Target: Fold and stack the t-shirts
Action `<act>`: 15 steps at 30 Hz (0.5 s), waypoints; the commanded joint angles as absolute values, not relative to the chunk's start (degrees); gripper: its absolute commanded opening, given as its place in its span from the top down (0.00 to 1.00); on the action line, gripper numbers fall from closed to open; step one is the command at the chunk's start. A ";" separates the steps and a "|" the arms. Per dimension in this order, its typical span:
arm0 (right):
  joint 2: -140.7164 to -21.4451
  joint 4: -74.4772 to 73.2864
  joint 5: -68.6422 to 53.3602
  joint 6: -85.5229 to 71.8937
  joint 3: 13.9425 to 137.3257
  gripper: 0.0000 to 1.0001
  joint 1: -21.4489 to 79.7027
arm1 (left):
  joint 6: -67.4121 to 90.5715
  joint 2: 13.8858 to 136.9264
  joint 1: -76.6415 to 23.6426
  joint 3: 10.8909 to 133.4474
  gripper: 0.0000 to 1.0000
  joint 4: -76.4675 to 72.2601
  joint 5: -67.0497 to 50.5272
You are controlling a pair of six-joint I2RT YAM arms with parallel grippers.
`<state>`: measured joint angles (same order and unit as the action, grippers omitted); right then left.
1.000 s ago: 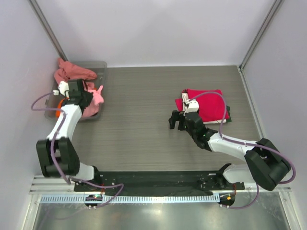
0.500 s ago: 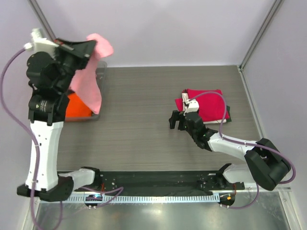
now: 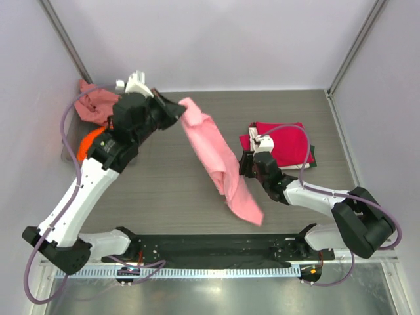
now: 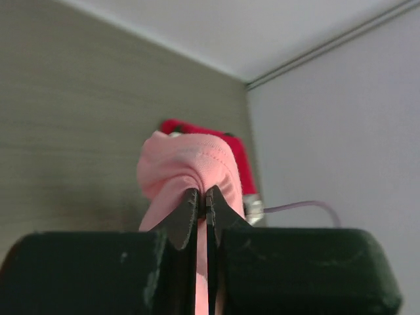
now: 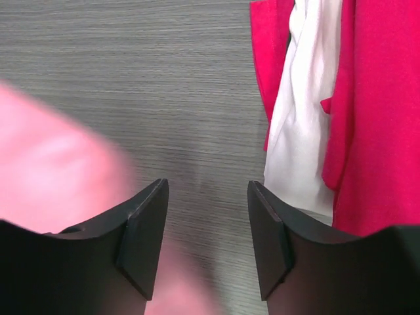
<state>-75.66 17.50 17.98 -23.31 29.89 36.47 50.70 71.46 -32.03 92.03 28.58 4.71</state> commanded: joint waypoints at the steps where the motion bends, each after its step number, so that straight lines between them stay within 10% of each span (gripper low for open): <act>1: -74.09 18.90 19.16 -23.91 31.46 0.44 35.95 | 49.13 63.21 -30.85 80.19 1.00 24.01 15.54; 15: -89.99 0.36 20.56 -22.76 52.46 0.80 35.60 | 56.00 49.73 -30.85 24.70 1.00 -5.70 28.66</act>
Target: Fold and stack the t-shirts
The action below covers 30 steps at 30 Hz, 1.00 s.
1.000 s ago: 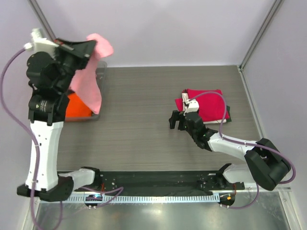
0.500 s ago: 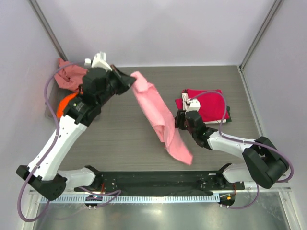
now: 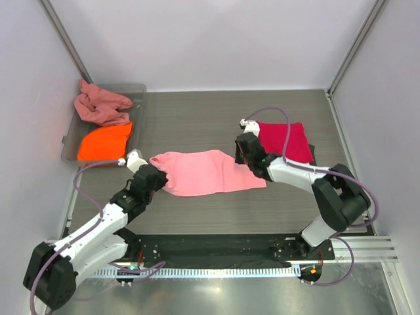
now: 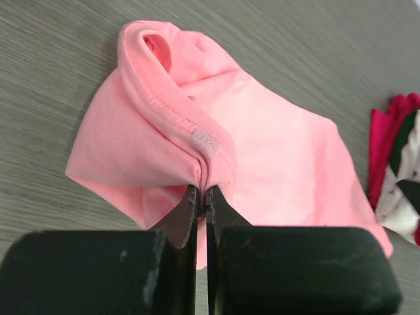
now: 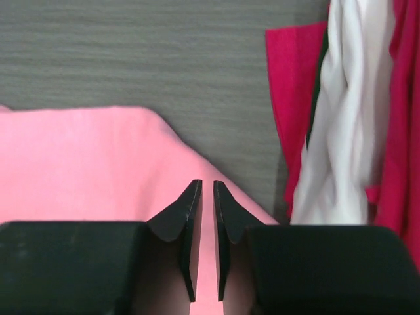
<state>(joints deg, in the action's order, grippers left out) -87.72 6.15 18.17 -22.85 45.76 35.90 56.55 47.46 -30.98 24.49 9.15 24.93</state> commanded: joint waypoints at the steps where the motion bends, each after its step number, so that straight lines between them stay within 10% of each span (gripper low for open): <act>1: -93.39 -2.17 20.91 -23.02 54.21 0.83 35.33 | 53.72 51.75 -30.76 25.48 1.00 -6.58 27.70; 6: -104.75 -13.94 22.32 -23.38 66.42 0.99 33.66 | 47.65 65.36 -30.94 33.55 1.00 -6.24 20.50; 30: -101.61 -17.93 30.94 -29.35 61.26 0.98 15.03 | 42.80 67.68 -31.03 33.57 1.00 -5.10 22.76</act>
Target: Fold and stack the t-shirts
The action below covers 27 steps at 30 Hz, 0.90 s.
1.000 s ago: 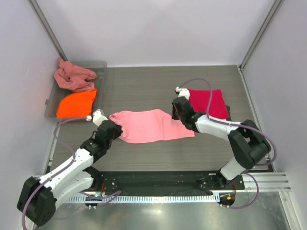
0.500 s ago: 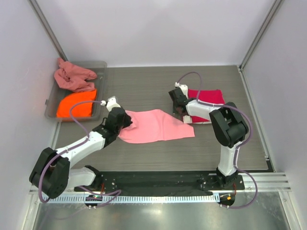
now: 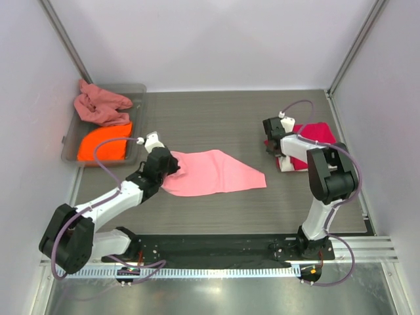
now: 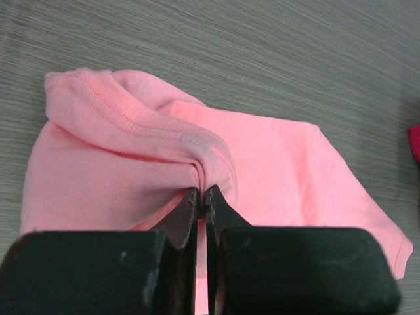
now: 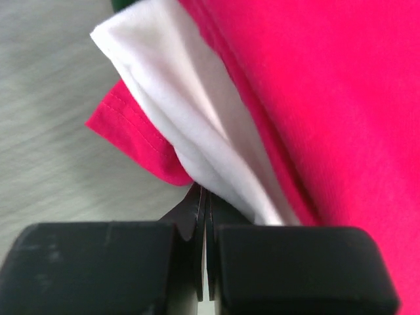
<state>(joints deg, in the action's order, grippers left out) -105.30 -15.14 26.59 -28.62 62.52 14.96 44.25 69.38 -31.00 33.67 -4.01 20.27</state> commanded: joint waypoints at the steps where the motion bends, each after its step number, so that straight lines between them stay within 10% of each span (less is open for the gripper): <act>1: -99.25 -17.41 29.72 -29.01 60.74 0.94 15.03 | 42.72 67.41 -30.94 33.66 1.00 -4.92 23.11; 5: -89.51 -8.29 15.25 -25.67 52.68 0.54 16.61 | 42.54 65.92 -30.94 33.57 1.00 -3.69 25.74; 8: -83.61 -9.04 10.74 -26.27 49.93 0.48 17.58 | 42.71 64.08 -31.02 33.31 1.00 -2.90 27.15; 27: -75.23 -17.40 -0.79 -30.23 35.60 0.60 21.62 | 46.32 56.16 -31.02 29.88 1.00 -1.05 36.91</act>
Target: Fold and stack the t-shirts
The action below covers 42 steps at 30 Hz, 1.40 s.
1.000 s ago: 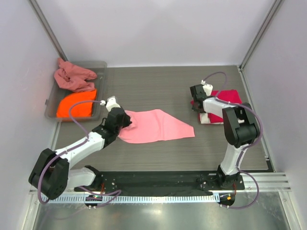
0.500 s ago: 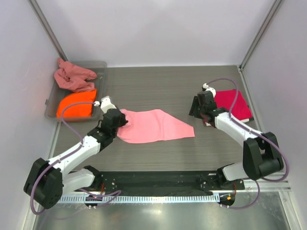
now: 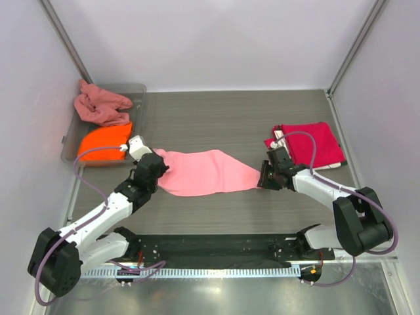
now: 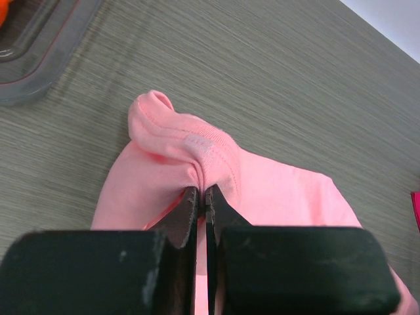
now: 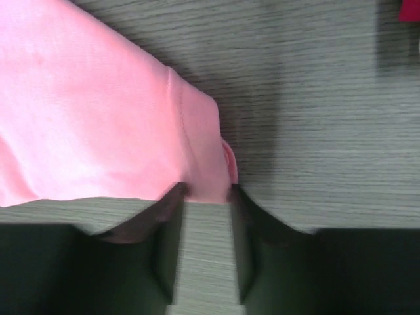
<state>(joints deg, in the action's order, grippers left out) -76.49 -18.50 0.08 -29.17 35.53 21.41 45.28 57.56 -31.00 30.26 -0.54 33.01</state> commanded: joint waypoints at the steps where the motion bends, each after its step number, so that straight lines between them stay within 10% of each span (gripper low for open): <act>1: -75.32 -17.23 -1.05 -30.06 35.60 0.69 21.71 | 46.23 56.25 -30.94 29.88 1.00 -0.97 37.00; 5: -73.48 -17.31 -0.97 -30.32 35.60 0.99 21.71 | 46.06 56.51 -31.02 30.15 1.00 -0.79 37.26; 23: -47.04 -43.49 12.83 -28.04 69.41 0.99 21.01 | 60.73 46.15 -30.23 65.81 1.00 54.02 50.36; 32: -38.06 -50.26 12.05 -29.62 75.67 0.99 21.01 | 59.59 33.58 -30.24 71.19 1.00 56.69 42.89; 42: -45.77 -47.74 5.89 -32.61 64.96 0.99 21.01 | 58.89 47.44 -30.32 66.72 0.99 49.94 42.97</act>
<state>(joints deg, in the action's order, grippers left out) -40.38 -50.94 8.45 -31.42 68.45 21.26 59.53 41.34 -30.61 68.84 54.76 41.54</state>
